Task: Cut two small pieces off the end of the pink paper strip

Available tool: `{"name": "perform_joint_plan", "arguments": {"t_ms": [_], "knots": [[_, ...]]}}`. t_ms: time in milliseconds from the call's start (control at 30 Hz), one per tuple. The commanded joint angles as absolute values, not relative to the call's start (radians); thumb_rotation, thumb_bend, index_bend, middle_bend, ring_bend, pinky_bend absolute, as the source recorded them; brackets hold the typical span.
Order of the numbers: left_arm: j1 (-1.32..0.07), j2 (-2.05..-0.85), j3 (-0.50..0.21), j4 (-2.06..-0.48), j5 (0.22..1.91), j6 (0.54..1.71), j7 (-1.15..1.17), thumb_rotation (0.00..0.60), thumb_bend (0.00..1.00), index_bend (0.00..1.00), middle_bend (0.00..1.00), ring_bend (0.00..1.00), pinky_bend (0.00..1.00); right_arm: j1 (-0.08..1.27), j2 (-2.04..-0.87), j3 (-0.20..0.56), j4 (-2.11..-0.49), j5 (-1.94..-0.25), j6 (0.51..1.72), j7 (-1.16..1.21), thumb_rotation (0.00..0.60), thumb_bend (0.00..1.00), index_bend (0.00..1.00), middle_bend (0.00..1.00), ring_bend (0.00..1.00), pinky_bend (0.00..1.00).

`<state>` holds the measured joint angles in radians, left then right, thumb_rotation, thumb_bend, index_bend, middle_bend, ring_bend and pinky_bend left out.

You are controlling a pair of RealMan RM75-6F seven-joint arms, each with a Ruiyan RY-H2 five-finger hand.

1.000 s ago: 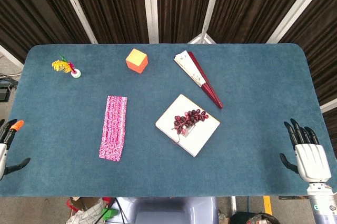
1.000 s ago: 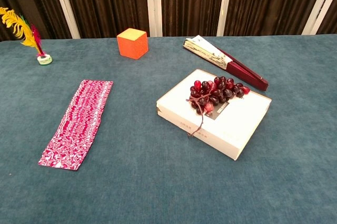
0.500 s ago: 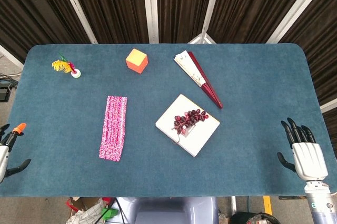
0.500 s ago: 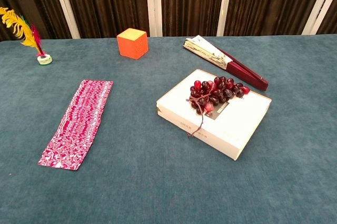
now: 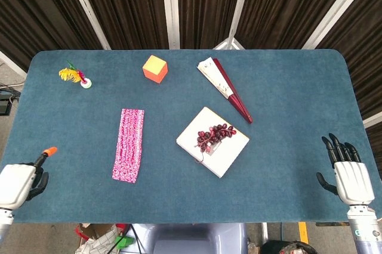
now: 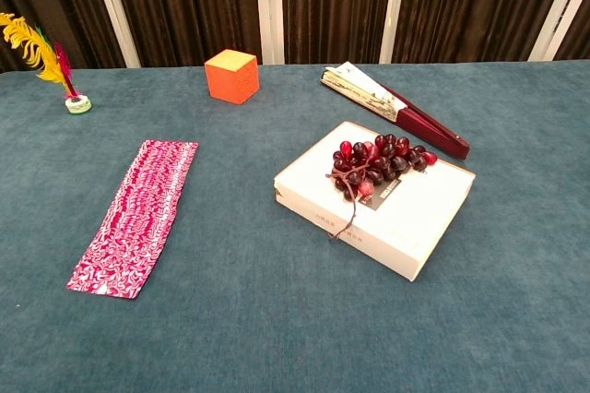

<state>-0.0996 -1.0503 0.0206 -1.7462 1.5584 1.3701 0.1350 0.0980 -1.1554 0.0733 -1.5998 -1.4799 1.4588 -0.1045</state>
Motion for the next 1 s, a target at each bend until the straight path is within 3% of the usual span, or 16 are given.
{"name": "perform_joint_plan", "arguments": {"t_ms": [33,500,1000], "knots": [[-0.15,-1.047,0.033,-1.782,1.502,1.254,0.202,0.6,0.86,0.22,0.87,0.7,0.7,0.097,-1.155,0.074,-1.599,-1.479,1.459,-0.102,0.6,0.32,0.0,0.01,0.17,0.13],[-0.293,-1.081,0.031,-1.879,1.3,0.981,0.421,0.6,0.91,0.19,0.89,0.72,0.7,0.098,-1.157,0.078,-1.595,-1.468,1.456,-0.097,0.6,0.32,0.0,0.01,0.17,0.13],[-0.37,-1.194,0.049,-1.893,1.211,0.908,0.548,0.6,0.93,0.13,0.89,0.74,0.71,0.099,-1.159,0.083,-1.59,-1.455,1.452,-0.097,0.6,0.32,0.0,0.01,0.17,0.13]]}}
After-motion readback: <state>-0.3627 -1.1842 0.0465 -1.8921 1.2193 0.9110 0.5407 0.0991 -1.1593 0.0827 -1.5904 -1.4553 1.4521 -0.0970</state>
